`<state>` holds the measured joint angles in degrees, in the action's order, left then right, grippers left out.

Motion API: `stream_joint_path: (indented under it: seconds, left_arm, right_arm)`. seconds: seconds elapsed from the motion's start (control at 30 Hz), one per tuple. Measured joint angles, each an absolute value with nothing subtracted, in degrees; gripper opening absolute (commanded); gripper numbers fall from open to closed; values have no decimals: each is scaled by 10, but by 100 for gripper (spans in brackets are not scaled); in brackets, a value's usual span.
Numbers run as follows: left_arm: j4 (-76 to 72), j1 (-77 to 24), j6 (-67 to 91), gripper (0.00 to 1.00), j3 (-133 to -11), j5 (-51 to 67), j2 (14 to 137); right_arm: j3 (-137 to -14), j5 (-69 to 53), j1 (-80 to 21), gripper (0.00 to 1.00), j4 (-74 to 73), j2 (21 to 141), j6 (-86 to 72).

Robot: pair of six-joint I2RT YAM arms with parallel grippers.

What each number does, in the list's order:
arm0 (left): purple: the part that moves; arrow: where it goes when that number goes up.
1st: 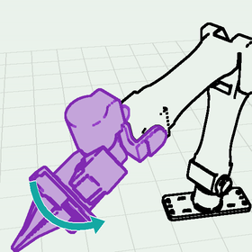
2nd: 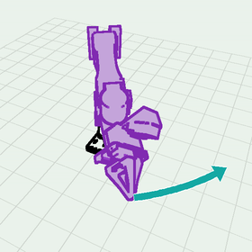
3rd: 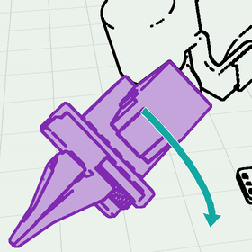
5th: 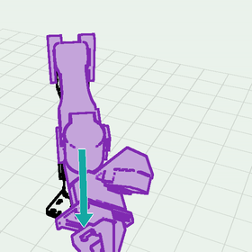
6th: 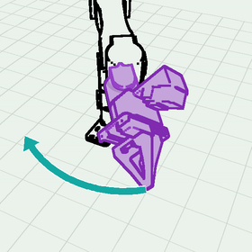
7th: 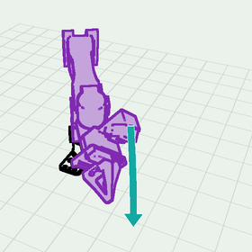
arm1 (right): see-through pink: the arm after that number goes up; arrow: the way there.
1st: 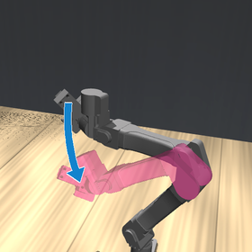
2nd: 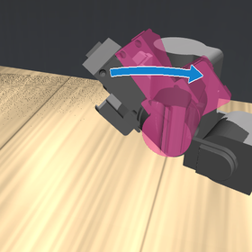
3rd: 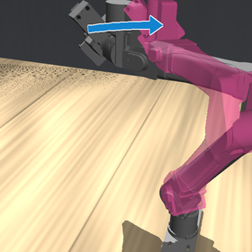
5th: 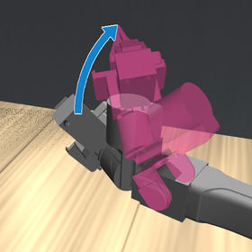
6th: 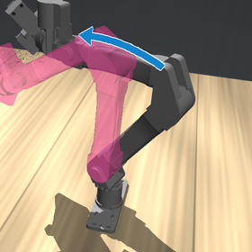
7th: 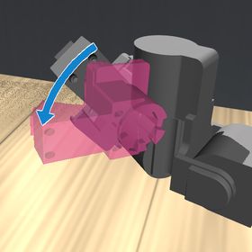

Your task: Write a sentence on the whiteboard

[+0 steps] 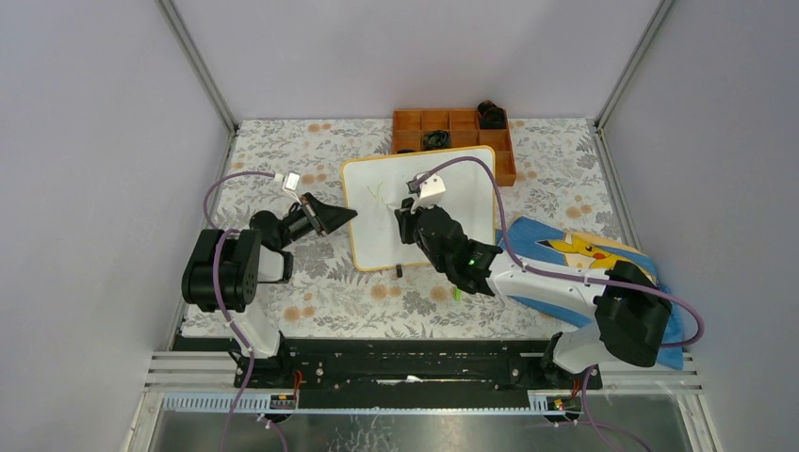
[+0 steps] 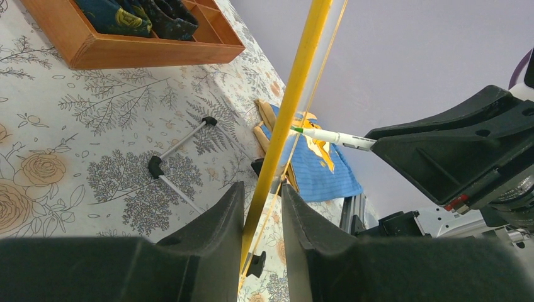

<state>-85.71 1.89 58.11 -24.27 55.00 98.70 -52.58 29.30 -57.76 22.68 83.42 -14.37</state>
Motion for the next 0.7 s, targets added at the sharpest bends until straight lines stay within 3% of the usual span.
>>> stream_joint_path:
  seconds: [0.7]
  left_arm:
    - [-857,16,581,33,-243,548,987]
  right_arm:
    - [-548,311,-575,0,216,833,-117]
